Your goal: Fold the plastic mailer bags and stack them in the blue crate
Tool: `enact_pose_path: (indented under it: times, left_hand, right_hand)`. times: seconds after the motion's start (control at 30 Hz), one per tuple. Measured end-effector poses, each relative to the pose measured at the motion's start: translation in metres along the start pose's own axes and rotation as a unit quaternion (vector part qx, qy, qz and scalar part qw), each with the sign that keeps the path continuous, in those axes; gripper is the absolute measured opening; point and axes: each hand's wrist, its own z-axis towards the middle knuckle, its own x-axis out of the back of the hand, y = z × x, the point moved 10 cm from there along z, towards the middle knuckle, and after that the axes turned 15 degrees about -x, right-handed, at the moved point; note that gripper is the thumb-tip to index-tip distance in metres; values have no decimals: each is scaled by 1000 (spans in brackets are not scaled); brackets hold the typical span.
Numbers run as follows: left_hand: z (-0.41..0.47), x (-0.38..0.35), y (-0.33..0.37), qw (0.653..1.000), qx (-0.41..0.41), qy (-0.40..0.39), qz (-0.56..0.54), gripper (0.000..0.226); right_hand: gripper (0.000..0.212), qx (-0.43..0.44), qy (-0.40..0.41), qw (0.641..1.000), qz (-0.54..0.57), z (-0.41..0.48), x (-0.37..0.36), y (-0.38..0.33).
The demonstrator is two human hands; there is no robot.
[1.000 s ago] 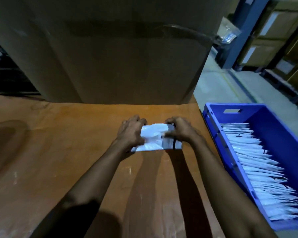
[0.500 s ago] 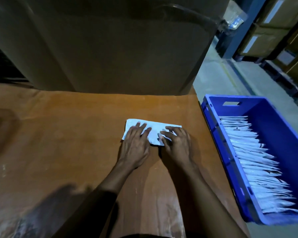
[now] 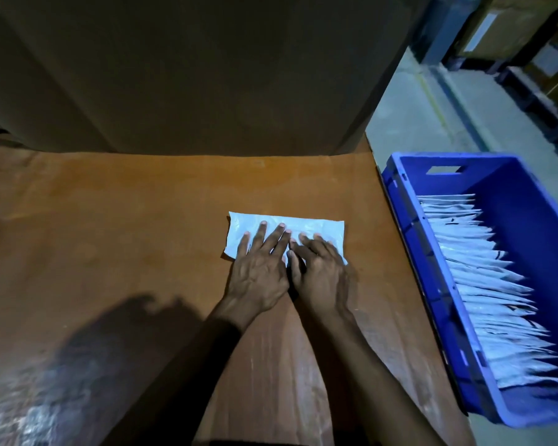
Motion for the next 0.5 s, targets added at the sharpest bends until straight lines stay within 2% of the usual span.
enact_pose_path:
  times: [0.07, 0.13, 0.23, 0.3, 0.37, 0.5]
  left_hand:
    - [4, 10, 0, 1000, -3, -11, -6, 76]
    - [9, 21, -5, 1000, -16, 5, -26, 63]
    - [16, 31, -19, 997, -35, 67, -9, 60]
    - [15, 25, -25, 995, -32, 92, 24, 62]
    - [11, 16, -26, 995, -23, 92, 40, 64]
    - [11, 4, -30, 997, -15, 75, 22, 64]
  right_hand:
    - [24, -8, -27, 1000, -4, 8, 3, 0]
    - [21, -26, -72, 997, 13, 21, 2, 2]
    - [38, 0, -66, 998, 19, 33, 7, -3]
    - [53, 32, -115, 993, 13, 27, -4, -5]
    - [61, 42, -151, 987, -25, 17, -17, 1]
    - [64, 42, -133, 987, -74, 15, -20, 6]
